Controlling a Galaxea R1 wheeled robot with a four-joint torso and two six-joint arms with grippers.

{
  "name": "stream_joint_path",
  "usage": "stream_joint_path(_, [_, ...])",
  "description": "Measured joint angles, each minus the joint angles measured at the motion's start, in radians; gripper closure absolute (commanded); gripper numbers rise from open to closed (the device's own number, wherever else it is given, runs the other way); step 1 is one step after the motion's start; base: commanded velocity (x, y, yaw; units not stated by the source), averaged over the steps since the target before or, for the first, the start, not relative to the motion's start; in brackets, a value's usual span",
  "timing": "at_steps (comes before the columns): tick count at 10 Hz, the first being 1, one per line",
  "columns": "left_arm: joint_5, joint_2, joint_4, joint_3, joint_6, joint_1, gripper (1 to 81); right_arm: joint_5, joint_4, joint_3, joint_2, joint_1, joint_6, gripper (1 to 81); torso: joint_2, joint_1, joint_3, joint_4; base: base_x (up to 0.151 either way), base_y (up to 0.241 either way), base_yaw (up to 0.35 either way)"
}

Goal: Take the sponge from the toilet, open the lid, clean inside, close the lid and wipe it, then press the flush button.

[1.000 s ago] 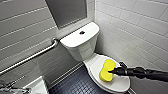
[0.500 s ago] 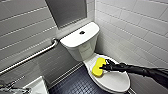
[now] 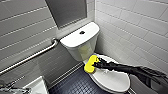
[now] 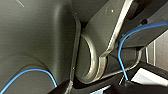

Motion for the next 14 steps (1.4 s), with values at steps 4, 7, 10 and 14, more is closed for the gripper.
stream_joint_path(4, [0.001,-0.002,0.0,0.0,0.0,0.0,1.0,0.095,-0.008,-0.019,-0.015,-0.087,0.0,81.1,0.0,0.0,0.0,0.0,0.0,0.0,0.0])
stream_joint_path(7, [0.001,-0.002,0.0,0.0,0.001,0.0,1.0,0.093,-0.009,0.098,-0.099,-0.112,0.0,81.1,0.0,0.0,0.0,0.0,0.0,0.0,0.0])
stream_joint_path(10, [0.0,-0.002,0.0,0.0,0.001,0.0,1.0,0.108,-0.009,0.245,-0.25,-0.152,0.0,81.1,0.0,0.0,0.0,0.0,0.0,0.0,0.0])
stream_joint_path(14, [0.0,-0.002,0.001,0.0,0.001,0.0,1.0,0.141,-0.01,0.4,-0.426,-0.213,0.001,81.1,0.0,0.0,0.0,0.0,0.0,0.0,0.0])
